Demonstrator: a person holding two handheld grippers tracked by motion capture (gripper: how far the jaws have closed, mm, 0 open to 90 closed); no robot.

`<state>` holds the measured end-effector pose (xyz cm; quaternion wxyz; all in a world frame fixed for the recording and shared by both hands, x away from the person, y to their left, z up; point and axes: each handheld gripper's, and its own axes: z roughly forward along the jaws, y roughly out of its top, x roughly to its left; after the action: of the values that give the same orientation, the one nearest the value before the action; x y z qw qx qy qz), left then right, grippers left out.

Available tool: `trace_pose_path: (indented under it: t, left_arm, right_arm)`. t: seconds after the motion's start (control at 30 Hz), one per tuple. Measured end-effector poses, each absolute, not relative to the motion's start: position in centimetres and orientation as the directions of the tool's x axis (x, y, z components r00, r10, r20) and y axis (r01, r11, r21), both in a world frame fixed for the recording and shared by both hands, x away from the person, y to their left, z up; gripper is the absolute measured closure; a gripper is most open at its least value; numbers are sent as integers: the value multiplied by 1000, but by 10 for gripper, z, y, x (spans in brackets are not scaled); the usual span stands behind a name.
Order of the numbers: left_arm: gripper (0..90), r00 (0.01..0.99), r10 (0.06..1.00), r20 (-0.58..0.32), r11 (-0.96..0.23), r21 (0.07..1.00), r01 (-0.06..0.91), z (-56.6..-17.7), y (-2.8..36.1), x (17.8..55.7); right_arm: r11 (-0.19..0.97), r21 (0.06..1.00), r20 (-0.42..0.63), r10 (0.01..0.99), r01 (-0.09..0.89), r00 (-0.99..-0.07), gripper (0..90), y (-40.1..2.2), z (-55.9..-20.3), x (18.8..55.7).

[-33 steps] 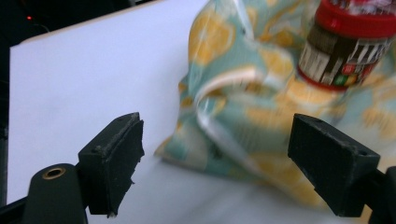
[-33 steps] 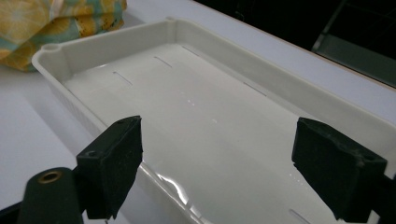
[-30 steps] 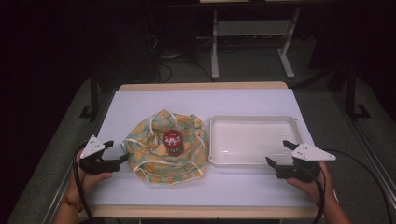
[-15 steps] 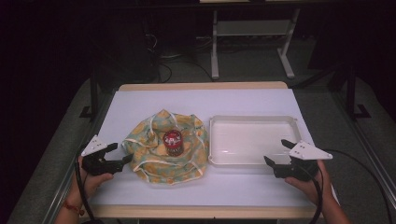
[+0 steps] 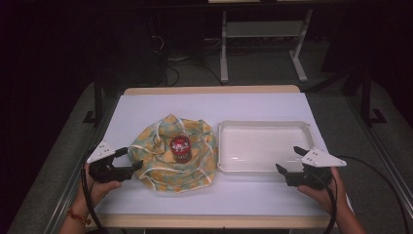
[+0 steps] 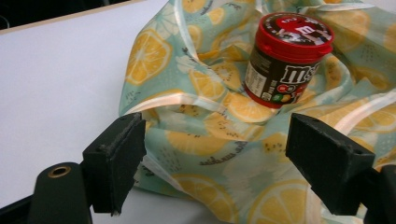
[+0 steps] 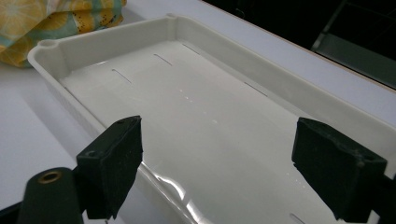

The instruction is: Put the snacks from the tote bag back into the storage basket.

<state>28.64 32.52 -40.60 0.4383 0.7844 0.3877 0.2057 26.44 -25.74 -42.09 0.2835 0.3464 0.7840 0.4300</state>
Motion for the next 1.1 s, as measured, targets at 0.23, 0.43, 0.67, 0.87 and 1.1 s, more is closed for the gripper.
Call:
trace_pose_path:
  t: [0.23,0.43,0.67,0.87,1.1]
  left_arm:
    - [194,614,789,-21,-316,844,434,-402,321,286]
    - [194,619,785,-7,-335,836,434,-398,313,284]
    - [201,612,791,-18,-329,830,450,-395,309,284]
    - [201,608,794,-24,-327,826,460,-391,304,284]
    - [201,606,795,-20,-336,818,468,-390,298,286]
  right_arm:
    - [395,868,-148,786,303,-601,157,-257,-422,265]
    - [397,866,-149,786,305,-600,157,-257,-422,265]
    - [402,862,-150,785,308,-601,157,-257,-422,265]
    - [398,864,-149,787,309,-599,157,-257,-422,265]
    - [402,862,-150,784,309,-602,157,-257,-423,265]
